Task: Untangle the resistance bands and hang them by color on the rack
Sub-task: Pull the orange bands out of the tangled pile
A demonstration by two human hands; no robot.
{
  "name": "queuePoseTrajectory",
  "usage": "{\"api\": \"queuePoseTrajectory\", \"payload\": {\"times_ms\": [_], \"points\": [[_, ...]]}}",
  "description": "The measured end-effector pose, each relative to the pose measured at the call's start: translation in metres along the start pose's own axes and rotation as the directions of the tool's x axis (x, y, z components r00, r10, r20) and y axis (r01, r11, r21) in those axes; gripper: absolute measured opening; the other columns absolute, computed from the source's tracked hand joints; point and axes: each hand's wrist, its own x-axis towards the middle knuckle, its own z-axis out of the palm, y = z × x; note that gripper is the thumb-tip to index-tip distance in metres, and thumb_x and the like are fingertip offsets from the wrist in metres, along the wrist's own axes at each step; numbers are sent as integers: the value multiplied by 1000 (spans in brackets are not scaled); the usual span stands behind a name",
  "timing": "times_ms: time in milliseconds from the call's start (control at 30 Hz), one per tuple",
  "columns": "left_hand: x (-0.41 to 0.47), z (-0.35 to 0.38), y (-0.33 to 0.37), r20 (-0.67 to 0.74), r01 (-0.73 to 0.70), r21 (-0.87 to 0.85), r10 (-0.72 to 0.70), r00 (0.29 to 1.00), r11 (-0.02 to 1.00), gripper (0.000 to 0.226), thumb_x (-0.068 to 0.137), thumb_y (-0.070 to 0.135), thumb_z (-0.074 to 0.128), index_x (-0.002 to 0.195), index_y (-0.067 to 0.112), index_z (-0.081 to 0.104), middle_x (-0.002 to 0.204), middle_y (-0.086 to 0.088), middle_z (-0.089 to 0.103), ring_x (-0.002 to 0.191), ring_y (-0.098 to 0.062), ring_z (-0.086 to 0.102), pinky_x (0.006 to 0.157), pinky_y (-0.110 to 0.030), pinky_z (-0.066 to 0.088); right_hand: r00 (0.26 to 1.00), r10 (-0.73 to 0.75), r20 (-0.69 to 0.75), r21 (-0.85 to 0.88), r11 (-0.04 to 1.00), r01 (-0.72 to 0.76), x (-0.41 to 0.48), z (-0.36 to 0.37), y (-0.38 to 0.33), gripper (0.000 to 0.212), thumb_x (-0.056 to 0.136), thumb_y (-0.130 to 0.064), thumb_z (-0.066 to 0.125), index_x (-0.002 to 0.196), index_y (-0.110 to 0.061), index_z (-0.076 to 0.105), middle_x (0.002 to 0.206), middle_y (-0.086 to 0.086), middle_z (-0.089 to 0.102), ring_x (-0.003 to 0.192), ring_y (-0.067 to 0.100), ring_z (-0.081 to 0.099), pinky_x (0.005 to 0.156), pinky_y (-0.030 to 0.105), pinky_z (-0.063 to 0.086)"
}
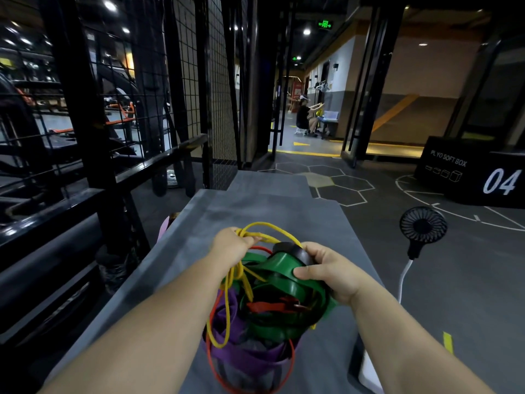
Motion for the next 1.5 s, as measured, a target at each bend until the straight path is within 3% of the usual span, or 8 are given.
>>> {"api": "queuePoseTrajectory", "payload": {"times_ms": [233, 500, 767, 967, 1067, 1167, 1367, 1500], "points": [[5, 1, -6, -97, -2, -20, 0, 995, 1000, 24, 83, 30, 71, 69, 19, 55, 65, -3, 58, 67, -24, 54, 64, -33, 43, 995, -94, 32, 122, 988, 90, -3, -4, -2, 52, 59, -4, 77, 108, -5, 60, 101, 18, 69, 87, 31, 68, 75, 40, 58], [-12, 13, -7, 333, 99, -238, -14, 943, 966, 25, 92, 28, 58, 100, 7, 70, 102, -25, 69, 97, -40, 66, 87, -57, 53, 984, -148, 96, 277, 954, 116, -2, -4, -6, 59, 59, 0, 72, 115, -10, 58, 108, 17, 67, 94, 34, 66, 79, 44, 57], [-28, 19, -4, 485, 198, -308, -26, 874, 931, 27, 94, 27, 59, 111, 8, 66, 105, -21, 69, 95, -39, 65, 86, -57, 50, 1000, -9, 9, 126, 992, 8, 6, -7, -6, 82, 47, -5, 69, 126, -19, 47, 110, 17, 59, 90, 30, 63, 76, 40, 55], [-26, 16, 1, 293, 135, -363, -24, 956, 922, 11, 91, 23, 63, 84, 14, 67, 79, -9, 69, 73, -24, 65, 67, -31, 52, 985, -48, -164, -182, 983, 17, 4, -3, -9, 79, 73, 9, 60, 126, -46, 40, 100, 14, 58, 78, 23, 62, 66, 37, 53], [-19, 10, -5, 203, 163, -405, -85, 975, 900, 11, 91, 19, 61, 82, 14, 64, 85, -15, 69, 83, -30, 64, 78, -39, 53, 958, -158, -239, -677, 735, -47, 5, -8, -4, 68, 73, -6, 69, 114, -54, 44, 128, -5, 40, 117, 12, 44, 92, 34, 48], [-19, 9, -8, 175, 213, -383, -156, 972, 899, 15, 88, 24, 64, 94, 11, 65, 100, -19, 67, 97, -36, 64, 84, -46, 54, 934, -328, -142, -906, 424, 12, 5, 0, 5, 50, 72, -11, 69, 113, -38, 60, 118, -14, 42, 115, 5, 38, 96, 17, 35], [-14, 15, -10, 118, 240, -423, -210, 971, 874, 10, 83, 20, 64, 86, 10, 65, 94, -22, 70, 86, -36, 68, 83, -55, 56, 918, -378, -117, -857, 505, 98, 4, 25, 13, 46, 77, -44, 47, 114, -25, 67, 110, -12, 58, 112, 10, 52, 99, 28, 40], [-15, 16, -6, 150, 263, -404, -220, 964, 876, 15, 77, 19, 66, 86, 7, 67, 95, -24, 70, 87, -37, 68, 81, -54, 56, 984, -147, -103, -970, 233, -67, 6, 34, 7, 100, 53, -82, 64, 138, -34, 41, 132, -10, 47, 126, 15, 42, 106, 37, 35]]}}
